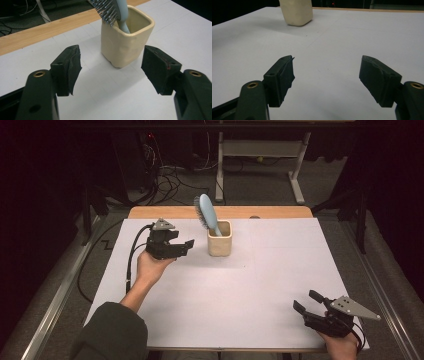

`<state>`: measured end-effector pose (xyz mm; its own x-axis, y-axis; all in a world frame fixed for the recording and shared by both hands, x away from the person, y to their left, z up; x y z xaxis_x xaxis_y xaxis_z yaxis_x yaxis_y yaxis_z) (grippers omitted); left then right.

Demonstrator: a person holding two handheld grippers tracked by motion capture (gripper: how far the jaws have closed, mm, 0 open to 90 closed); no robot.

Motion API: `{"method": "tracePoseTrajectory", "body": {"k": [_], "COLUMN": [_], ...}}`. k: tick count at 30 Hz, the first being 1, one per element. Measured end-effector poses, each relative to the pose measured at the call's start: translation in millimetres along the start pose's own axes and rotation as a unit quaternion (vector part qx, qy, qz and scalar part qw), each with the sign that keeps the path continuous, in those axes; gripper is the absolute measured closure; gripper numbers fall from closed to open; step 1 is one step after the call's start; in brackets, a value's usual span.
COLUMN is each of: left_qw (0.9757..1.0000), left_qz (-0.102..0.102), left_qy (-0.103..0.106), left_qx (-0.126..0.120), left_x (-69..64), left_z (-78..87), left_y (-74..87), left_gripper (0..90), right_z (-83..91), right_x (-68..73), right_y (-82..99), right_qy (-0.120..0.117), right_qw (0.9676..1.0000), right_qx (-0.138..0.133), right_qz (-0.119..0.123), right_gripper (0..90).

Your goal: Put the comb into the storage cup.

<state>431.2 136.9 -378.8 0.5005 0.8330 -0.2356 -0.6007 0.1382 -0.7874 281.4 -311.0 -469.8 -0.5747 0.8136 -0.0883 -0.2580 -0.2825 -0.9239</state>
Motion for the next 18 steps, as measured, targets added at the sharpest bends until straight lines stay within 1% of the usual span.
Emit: {"method": "tracePoseTrajectory", "body": {"k": [2, 6, 13, 18], "left_qw": [1.0000, 0.9999, 0.9998, 0.9999], "left_qz": [0.000, 0.006, 0.014, 0.012], "left_qy": [0.001, 0.001, -0.001, -0.003], "left_qx": [-0.002, -0.009, -0.011, -0.011], "left_x": [0.4, 3.0, 8.1, 9.3], "left_z": [1.9, 5.5, 8.9, 12.3], "left_y": [0.7, 2.4, 7.2, 9.4], "left_gripper": [32.4, 32.7, 32.9, 33.0], "right_z": [0.0, -0.1, 0.0, -0.1], "right_x": [0.1, 0.3, 0.1, 0.3], "right_y": [0.0, 0.1, 0.1, 0.0], "right_qy": [0.000, 0.000, 0.002, 0.002], "right_qw": [1.0000, 1.0000, 1.0000, 1.0000], "right_qx": [0.000, 0.001, 0.001, 0.001], "right_qz": [-0.001, 0.000, 0.002, 0.001], "right_gripper": [28.2, 28.4, 28.7, 28.6]}}
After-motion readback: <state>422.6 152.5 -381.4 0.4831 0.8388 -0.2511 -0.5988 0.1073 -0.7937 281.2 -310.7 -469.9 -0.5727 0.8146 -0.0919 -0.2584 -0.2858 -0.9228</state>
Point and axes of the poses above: each handheld gripper's, and its own axes: z roughly backward along the jaws, y roughly out of its underside, x roughly to its left, the point moved 3 cm from there along -z, roughly forward along the jaws, and after that the axes turned 11 degrees about z, right-handed, at the moved point
